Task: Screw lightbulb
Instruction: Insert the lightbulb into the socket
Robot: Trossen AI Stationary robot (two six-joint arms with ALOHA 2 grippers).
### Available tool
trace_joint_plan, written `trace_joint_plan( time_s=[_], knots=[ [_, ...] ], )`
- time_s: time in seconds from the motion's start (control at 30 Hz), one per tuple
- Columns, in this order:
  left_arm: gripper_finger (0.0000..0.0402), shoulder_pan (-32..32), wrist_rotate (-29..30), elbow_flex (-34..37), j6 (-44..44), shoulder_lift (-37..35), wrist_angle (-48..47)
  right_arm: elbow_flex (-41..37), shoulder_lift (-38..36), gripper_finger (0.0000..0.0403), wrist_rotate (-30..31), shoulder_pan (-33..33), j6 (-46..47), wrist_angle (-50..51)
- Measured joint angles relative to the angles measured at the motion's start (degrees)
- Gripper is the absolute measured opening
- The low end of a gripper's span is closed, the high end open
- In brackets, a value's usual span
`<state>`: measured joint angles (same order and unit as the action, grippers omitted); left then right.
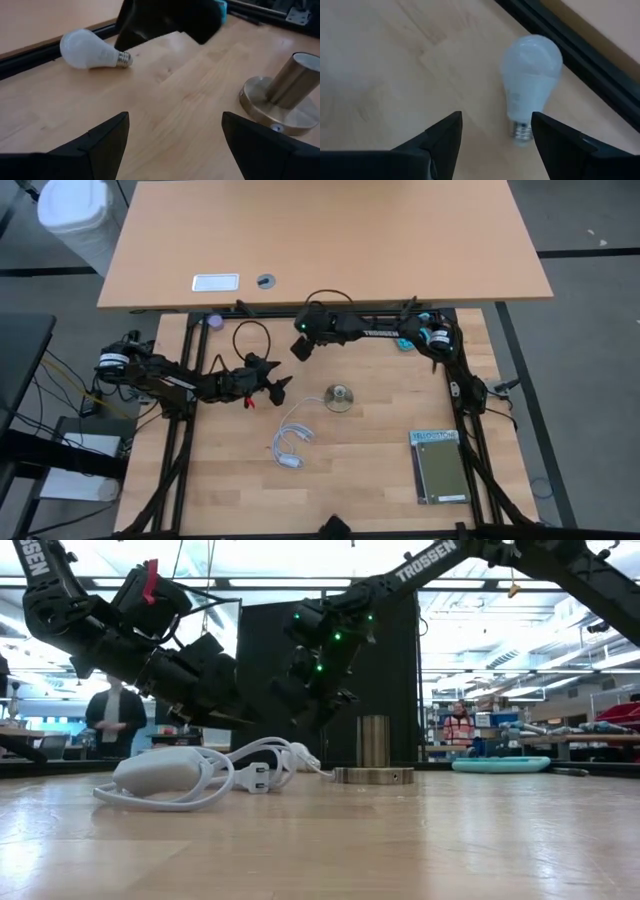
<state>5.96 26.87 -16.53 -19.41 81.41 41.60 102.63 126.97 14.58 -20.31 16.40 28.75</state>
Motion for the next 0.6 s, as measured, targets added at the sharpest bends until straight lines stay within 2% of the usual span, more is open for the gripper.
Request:
trace_joint_plan(
  time_s=[0.17,0.3,0.6],
  knots=[
    [0.0323,0.0,-0.06,0.0,-0.4,0.0,0.44,0.01,0.74,0.024,-3.98,-2.05,-1.66,0.01],
    [0.0323,0.0,-0.11,0.0,-0.41,0.0,1.19,-0.02,1.27,0.024,-4.56,-2.83,-4.29,0.61],
    [0.0323,0.0,-0.11,0.0,-0.42,0.0,2.33,1.86,2.74,0.024,-9.89,-5.57,-5.87,-0.52]
  ],
)
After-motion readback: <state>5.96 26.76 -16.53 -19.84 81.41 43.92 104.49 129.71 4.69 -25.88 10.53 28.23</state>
